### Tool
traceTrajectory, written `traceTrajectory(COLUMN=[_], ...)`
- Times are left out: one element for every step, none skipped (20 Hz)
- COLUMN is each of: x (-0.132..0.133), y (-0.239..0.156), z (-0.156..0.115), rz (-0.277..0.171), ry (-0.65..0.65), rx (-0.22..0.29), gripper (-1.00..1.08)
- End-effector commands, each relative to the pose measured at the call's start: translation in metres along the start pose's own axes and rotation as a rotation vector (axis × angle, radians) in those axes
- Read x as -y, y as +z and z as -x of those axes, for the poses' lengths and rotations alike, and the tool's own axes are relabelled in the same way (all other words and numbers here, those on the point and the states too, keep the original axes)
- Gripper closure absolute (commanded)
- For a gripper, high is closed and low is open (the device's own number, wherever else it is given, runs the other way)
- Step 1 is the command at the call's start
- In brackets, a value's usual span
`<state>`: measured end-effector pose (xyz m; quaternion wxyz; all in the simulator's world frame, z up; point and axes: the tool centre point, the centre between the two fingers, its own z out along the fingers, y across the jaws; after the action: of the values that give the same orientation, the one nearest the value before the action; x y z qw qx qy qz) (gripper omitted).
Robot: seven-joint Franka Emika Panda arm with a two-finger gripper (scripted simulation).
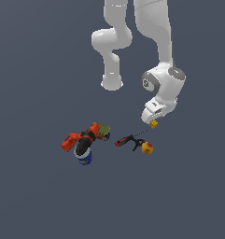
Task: Pick up a designated object from a clutter of objects.
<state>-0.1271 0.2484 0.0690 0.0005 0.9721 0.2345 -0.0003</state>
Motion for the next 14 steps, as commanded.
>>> traceTrajectory(x=[0.000, 0.000, 0.000, 0.000, 0.001, 0.001, 0.001, 0.001, 0.001, 0.001, 0.001, 0.001, 0.001, 0.001], y=[0.006, 0.010, 0.014, 0.018, 0.023, 0.028, 0.032, 0.035, 0.038, 0.040, 0.042, 0.043, 0.044, 0.044], z=[0.001, 0.001, 0.001, 0.001, 0.001, 0.001, 0.001, 0.001, 0.001, 0.001, 0.001, 0.001, 0.001, 0.001], rz=[0.000, 0.000, 0.000, 0.000, -0.001, -0.001, -0.001, -0.001, -0.001, -0.001, -0.001, -0.001, 0.000, 0.000], ry=[0.000, 0.000, -0.001, -0.001, -0.001, -0.001, -0.001, -0.002, -0.002, -0.002, -0.002, -0.002, -0.002, -0.002], rx=[0.001, 0.001, 0.000, 0.000, 0.000, 0.000, 0.000, 0.000, 0.000, 0.000, 0.000, 0.000, 0.000, 0.000], gripper=[-0.92, -0.92, -0.92, -0.92, -0.92, -0.92, -0.92, -0.92, -0.92, -0.92, -0.92, -0.92, -0.92, -0.92])
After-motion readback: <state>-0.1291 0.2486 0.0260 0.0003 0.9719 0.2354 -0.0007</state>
